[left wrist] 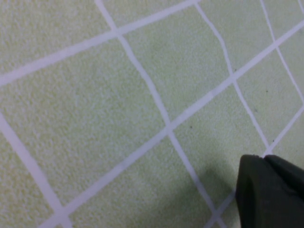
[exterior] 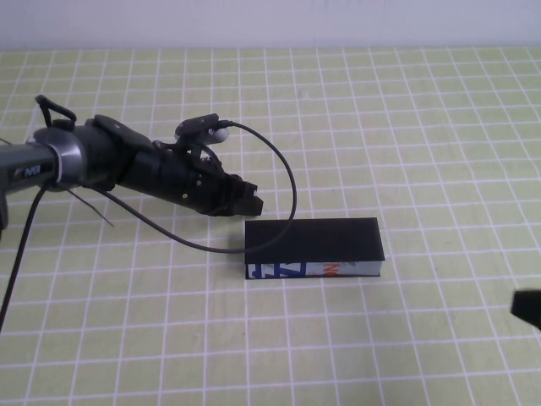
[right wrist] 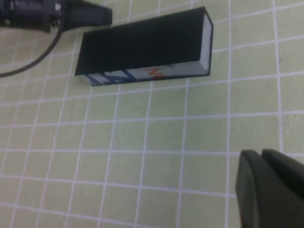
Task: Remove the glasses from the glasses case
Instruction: Pick up the glasses from the glasses case
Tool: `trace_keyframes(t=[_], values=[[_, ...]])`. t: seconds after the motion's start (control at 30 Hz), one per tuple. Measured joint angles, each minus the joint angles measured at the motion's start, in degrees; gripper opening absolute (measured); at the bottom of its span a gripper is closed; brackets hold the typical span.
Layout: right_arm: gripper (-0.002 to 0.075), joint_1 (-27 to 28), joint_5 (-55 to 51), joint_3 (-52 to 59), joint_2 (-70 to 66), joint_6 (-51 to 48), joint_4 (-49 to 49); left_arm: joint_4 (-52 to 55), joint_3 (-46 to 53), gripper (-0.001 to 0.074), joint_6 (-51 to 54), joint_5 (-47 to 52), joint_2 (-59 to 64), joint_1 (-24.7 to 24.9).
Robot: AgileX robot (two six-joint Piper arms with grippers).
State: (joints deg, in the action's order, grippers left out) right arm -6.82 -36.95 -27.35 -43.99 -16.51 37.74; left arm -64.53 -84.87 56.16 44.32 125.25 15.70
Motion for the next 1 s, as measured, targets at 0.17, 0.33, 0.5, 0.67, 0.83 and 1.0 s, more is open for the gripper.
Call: trace_keyframes(t=[0.17, 0.33, 0.5, 0.67, 0.83, 1.0], values=[[-0.0017, -3.4, -1.4, -11.6, -17.1, -8.8, 1.5, 0.0, 0.0, -0.0004, 0.0, 0.0, 0.0, 0.0], [-0.0017, -16.4, 0.2, -23.4, -32.3, -10.4, -3.6, 0.0, 0.0, -0.0004, 0.0, 0.0, 0.0, 0.0], [-0.0017, -25.9, 2.2, -31.3, -42.0, -14.2, -16.0, 0.0, 0.0, -0.0004, 0.0, 0.0, 0.0, 0.0], [-0.0006, -31.1, 6.7, -32.5, -46.9, -24.1, -23.5, 0.0, 0.0, -0.0004, 0.0, 0.0, 0.0, 0.0], [0.016, -31.6, 10.1, -32.7, -49.1, -33.6, -24.2, 0.0, 0.0, -0.0004, 0.0, 0.0, 0.0, 0.0], [0.0324, -31.6, 14.5, -32.7, -51.5, -37.2, -24.8, 0.0, 0.0, -0.0004, 0.0, 0.0, 0.0, 0.0]])
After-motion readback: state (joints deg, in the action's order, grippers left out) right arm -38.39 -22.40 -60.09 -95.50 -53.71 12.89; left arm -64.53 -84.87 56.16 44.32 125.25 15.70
